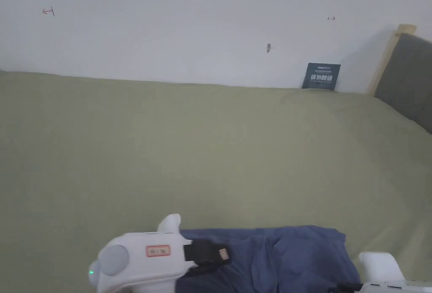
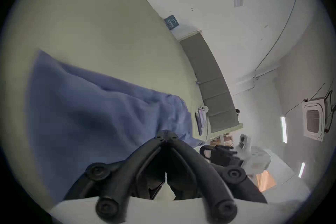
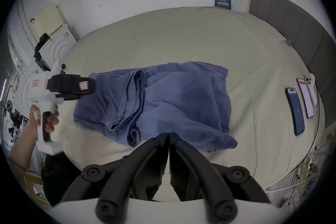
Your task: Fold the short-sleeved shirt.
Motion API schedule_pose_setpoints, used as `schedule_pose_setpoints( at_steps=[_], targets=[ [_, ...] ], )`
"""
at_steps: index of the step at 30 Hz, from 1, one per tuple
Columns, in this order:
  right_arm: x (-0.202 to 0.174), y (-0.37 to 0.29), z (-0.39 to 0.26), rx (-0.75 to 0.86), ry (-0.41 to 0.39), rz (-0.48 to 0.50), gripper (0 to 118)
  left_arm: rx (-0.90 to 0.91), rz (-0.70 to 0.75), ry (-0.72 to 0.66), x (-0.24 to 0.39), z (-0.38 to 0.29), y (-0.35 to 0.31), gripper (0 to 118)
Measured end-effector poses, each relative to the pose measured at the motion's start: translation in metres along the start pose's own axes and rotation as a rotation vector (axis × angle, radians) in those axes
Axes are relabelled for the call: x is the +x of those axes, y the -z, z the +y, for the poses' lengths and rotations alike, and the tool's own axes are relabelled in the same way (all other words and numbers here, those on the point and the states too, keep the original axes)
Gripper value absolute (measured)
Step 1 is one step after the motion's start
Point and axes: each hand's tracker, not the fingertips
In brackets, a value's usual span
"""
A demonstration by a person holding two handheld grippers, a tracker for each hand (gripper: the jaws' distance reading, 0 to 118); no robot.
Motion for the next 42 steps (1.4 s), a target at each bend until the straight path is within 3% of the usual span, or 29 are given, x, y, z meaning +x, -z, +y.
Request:
schedule_pose_setpoints(
  at_steps=[5,9,10,11,12,13,14,15,17,21,22,23,24,26,33,42],
  targets=[
    [-0.01,-0.002,0.003,0.008,-0.017,0.008,7,0.035,0.013,-0.096,-0.051,0.015,-0.071,0],
    [-0.015,0.001,0.003,-0.008,-0.032,0.005,7,0.009,0.037,-0.124,-0.07,0.017,-0.085,1],
    [-0.016,0.001,0.003,-0.011,-0.035,0.005,7,0.01,0.043,-0.131,-0.074,0.017,-0.086,7],
    [-0.016,0.001,0.003,-0.013,-0.037,0.006,7,0.009,0.045,-0.142,-0.078,0.017,-0.087,23],
    [-0.015,0.002,0.003,-0.016,-0.039,0.005,7,0.01,0.042,-0.156,-0.082,0.017,-0.085,68],
    [-0.015,0.002,0.004,-0.018,-0.039,0.002,7,0.001,0.03,-0.167,-0.085,0.017,-0.081,101],
    [-0.014,0.002,0.004,-0.018,-0.04,0.001,7,0.015,-0.094,-0.182,-0.089,0.014,-0.077,117],
    [-0.014,0.002,0.005,-0.02,-0.04,0.0,7,0.033,-0.154,-0.186,-0.088,0.015,-0.073,118],
    [-0.014,0.003,0.006,-0.024,-0.041,-0.005,7,-0.008,-0.095,-0.201,-0.087,0.019,-0.056,118],
    [-0.013,0.004,0.006,-0.027,-0.032,-0.009,7,-0.067,-0.14,-0.19,-0.075,0.024,-0.024,114],
    [-0.012,0.005,0.005,-0.03,-0.025,-0.008,7,-0.056,-0.126,-0.187,-0.071,0.024,-0.021,100],
    [-0.012,0.005,0.004,-0.032,-0.021,-0.007,7,-0.054,-0.114,-0.187,-0.071,0.023,-0.021,63],
    [-0.012,0.005,0.003,-0.032,-0.021,-0.007,7,-0.052,-0.062,-0.184,-0.072,0.022,-0.021,11],
    [-0.012,0.005,0.002,-0.04,-0.029,-0.013,7,-0.019,0.053,-0.15,-0.073,0.016,-0.029,11],
    [-0.021,0.001,0.007,-0.029,-0.037,-0.018,7,0.138,-0.005,-0.238,-0.08,0.015,-0.099,11],
    [-0.061,0.002,0.018,0.002,-0.087,0.039,7,0.344,0.229,-0.296,-0.071,0.0,-0.266,11]
  ],
)
